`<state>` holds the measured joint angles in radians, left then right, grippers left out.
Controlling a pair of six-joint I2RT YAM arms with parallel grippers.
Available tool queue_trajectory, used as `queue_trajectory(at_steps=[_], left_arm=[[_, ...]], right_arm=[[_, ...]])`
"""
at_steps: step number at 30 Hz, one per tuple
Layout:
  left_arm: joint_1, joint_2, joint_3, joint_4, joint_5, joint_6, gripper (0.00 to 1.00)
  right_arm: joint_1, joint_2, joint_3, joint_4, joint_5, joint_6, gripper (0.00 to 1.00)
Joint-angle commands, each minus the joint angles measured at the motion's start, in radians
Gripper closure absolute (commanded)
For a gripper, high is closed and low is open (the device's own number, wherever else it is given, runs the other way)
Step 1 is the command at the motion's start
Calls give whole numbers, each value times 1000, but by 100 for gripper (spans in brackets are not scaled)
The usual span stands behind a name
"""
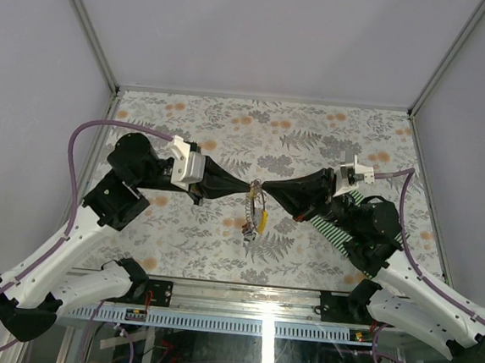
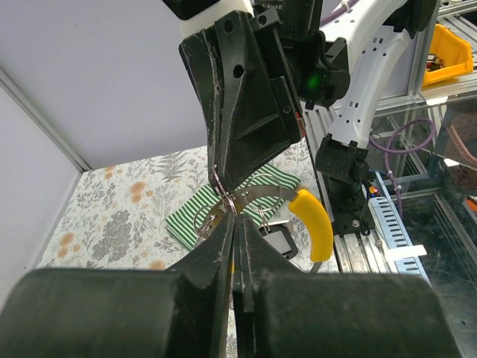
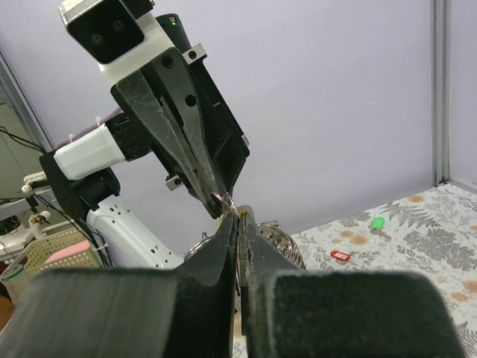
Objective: Put the keys on the keyring
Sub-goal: Insert the key onto the keyring.
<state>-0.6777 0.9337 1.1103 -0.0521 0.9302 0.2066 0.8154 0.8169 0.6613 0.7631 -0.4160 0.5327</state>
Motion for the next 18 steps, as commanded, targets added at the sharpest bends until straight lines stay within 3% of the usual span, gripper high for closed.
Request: queue_trajectory(at_steps=[1,18], left_arm=[[-17,-18,-11,82,1,-35,99],[-23,-10,-28,85,-31,-42,100]], right_arm=[[-1,-25,-13,164,93,28,100],[-1,-43,-31,238,119,80,100]])
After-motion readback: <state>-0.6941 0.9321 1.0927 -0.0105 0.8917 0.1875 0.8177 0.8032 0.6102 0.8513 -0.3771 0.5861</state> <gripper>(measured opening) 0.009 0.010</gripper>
